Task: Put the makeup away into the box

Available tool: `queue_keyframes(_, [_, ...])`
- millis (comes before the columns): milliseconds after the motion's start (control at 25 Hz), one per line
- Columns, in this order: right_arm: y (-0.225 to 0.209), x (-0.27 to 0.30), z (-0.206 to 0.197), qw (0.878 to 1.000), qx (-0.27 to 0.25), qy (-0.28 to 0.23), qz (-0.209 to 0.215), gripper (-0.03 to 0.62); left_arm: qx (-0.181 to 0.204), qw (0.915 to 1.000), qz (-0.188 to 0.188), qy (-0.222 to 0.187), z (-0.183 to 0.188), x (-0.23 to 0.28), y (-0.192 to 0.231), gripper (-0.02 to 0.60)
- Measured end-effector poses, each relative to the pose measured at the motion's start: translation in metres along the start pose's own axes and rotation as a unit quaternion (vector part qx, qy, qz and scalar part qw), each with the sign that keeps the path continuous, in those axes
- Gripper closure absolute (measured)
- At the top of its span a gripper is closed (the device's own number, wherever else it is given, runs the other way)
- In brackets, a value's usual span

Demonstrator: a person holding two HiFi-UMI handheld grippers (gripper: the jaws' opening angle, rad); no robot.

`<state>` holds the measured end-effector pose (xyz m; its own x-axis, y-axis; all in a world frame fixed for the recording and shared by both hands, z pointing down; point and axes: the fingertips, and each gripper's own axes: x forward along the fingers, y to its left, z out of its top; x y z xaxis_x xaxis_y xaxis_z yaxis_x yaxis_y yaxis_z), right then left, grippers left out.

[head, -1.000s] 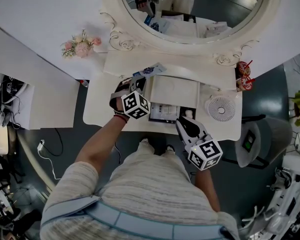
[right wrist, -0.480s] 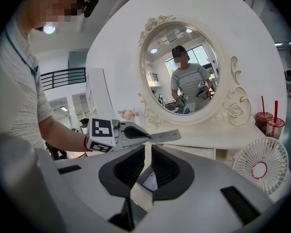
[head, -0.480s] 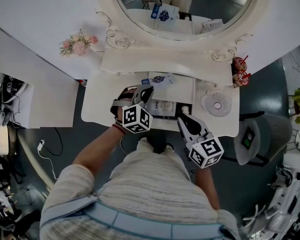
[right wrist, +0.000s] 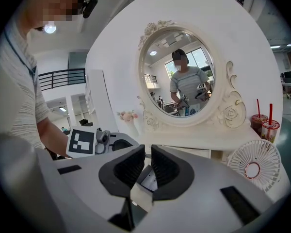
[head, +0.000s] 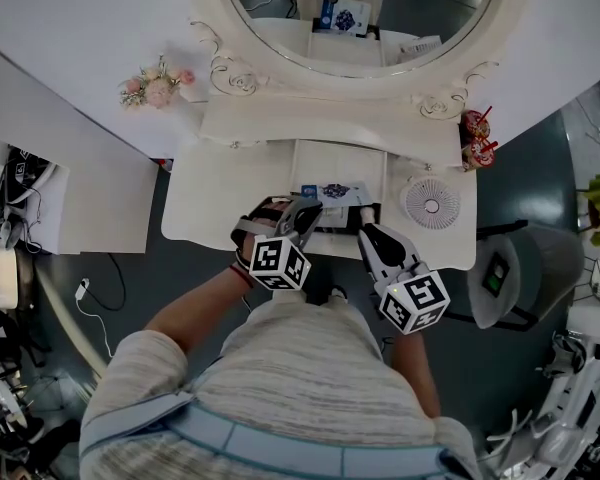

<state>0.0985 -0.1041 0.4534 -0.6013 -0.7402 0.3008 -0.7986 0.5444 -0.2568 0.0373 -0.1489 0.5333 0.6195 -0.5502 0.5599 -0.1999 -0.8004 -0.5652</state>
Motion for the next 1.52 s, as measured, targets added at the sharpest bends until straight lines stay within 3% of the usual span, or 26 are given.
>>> queue_keyframes(440, [0.001,-0.006,-0.002,1.0,-0.001,0.002,0.001,0.583,0.024,0.9982,-0.055,0.0,-0.006,-0.001,-0.047,0.561])
queue_keyframes(720, [0.006,-0.004,-0.004,1.0,0.0,0.006,0.005,0.583,0.056,0.9953,-0.072,0.032,-0.035,0.014,-0.063,0.561])
queue_keyframes(1360, [0.009,-0.001,-0.007,1.0,0.001,0.011,0.001,0.583,0.037,0.9903,-0.112,0.073,-0.068,0.048,-0.066,0.561])
queue_keyframes(1520, [0.007,-0.001,-0.007,1.0,0.002,0.011,-0.001,0.583,-0.004,0.9897,-0.121,0.077,-0.07,0.053,-0.066,0.56])
